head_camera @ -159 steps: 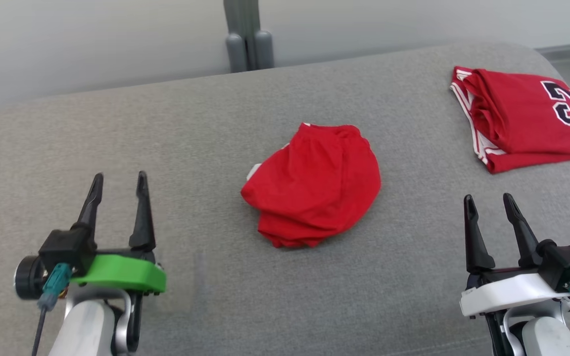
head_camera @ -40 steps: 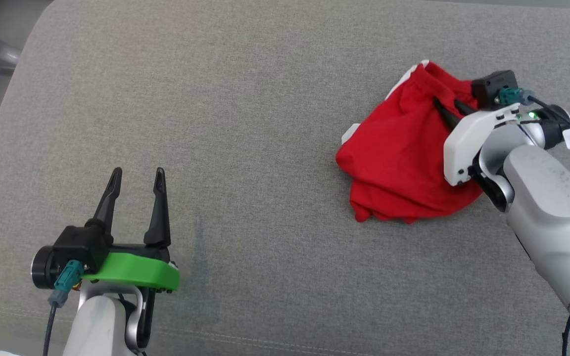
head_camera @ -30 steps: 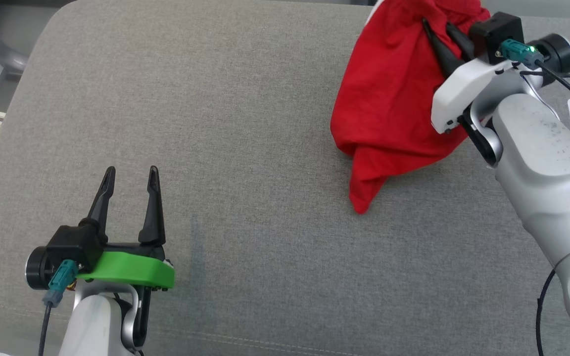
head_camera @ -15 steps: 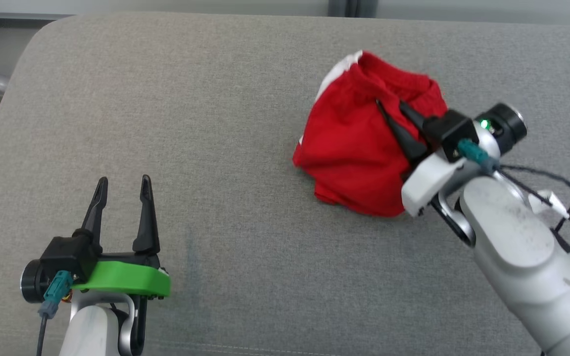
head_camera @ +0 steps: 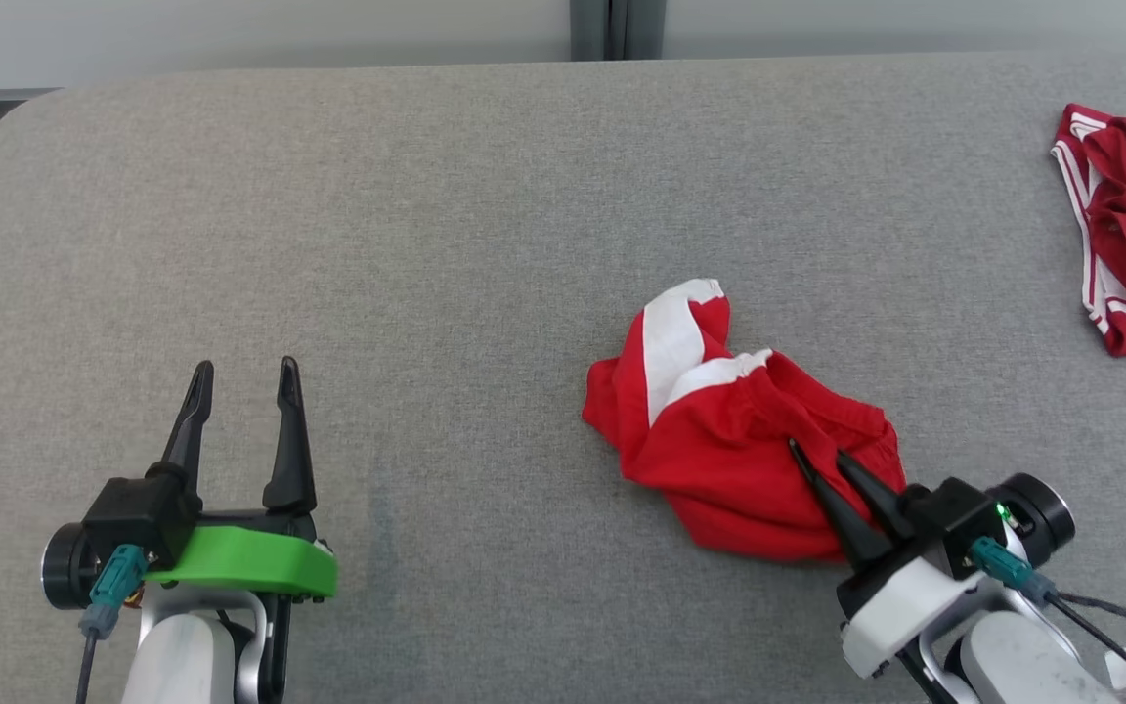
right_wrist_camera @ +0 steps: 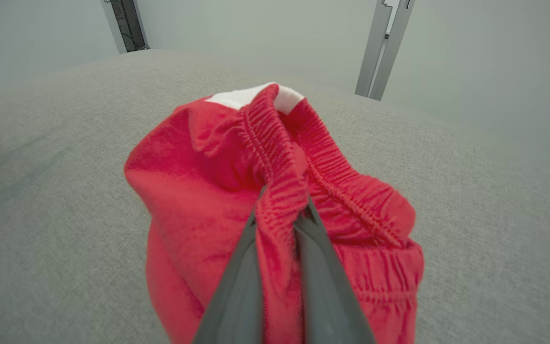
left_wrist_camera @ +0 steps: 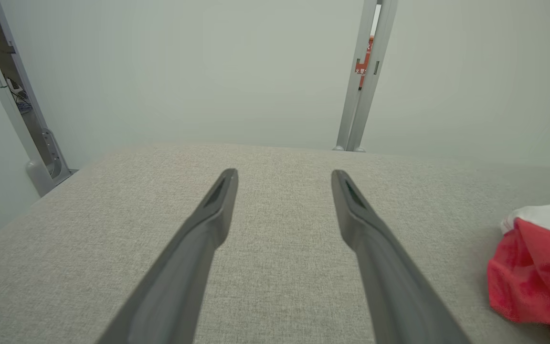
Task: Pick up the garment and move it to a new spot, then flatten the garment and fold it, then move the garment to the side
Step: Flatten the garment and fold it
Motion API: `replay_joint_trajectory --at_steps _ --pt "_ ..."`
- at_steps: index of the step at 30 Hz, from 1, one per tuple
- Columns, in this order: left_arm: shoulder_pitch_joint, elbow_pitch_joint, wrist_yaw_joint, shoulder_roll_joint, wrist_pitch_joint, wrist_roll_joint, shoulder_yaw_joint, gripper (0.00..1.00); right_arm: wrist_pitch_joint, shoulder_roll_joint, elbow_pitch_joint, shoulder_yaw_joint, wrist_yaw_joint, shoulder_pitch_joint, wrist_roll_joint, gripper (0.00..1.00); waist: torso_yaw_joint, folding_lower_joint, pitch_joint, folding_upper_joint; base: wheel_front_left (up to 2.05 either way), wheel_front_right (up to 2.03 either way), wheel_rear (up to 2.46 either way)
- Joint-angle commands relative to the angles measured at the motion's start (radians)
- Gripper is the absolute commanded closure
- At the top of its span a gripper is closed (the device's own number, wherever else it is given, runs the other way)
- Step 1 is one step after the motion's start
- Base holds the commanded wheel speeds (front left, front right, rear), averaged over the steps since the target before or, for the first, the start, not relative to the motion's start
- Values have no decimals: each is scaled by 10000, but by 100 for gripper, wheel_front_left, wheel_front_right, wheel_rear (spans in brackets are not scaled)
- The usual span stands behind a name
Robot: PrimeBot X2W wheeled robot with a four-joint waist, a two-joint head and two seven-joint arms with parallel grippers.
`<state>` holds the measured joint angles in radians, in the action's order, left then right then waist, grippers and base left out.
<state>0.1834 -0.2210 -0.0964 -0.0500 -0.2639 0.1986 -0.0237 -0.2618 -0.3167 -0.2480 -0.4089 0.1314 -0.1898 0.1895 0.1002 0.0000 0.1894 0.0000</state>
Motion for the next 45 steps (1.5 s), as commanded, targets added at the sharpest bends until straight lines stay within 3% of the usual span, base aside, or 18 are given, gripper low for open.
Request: replay_joint_trajectory --at_steps 1,2,3,13,20,29,36,38,45 --pt "-160 -2 -14 -16 -1 -33 45 0 -38 91 174 194 -16 297 67 56 -102 0 -75 0 0 0 0" --pt "-170 -6 -20 -17 -1 -43 58 0 -40 127 241 302 -16 447 67 8 -127 0 -86 0 0 0 0" --pt "-184 -7 -27 -17 -1 -45 57 0 -40 200 364 468 -17 619 102 0 -157 0 -101 0 0 0 0" --pt "-271 -89 -62 -17 -1 -62 -25 0 -37 325 1213 1224 -16 773 297 0 -263 0 -295 0 0 0 0" --pt "-308 -68 -66 -17 -1 -16 -134 0 41 -14 403 1200 -16 -277 697 0 -163 0 -321 0 0 0 0" --pt "-184 -81 -32 -17 -1 87 -265 0 1520 -296 -1088 245 -17 -1860 1864 0 187 0 -182 0 0 0 0" --pt "-272 -56 94 -17 -1 217 -333 0 2730 -406 -1477 -253 -16 -1472 3461 0 435 0 -139 0 0 0 0" --pt "-347 -18 100 -16 -1 234 -304 0 2833 -551 -1306 -384 -16 -1438 3680 100 425 0 -106 0 0 0 0" --pt "36 3 107 -16 -1 259 -378 0 2195 -807 -1074 -274 -16 -2303 3412 100 491 0 215 0 0 0 0"
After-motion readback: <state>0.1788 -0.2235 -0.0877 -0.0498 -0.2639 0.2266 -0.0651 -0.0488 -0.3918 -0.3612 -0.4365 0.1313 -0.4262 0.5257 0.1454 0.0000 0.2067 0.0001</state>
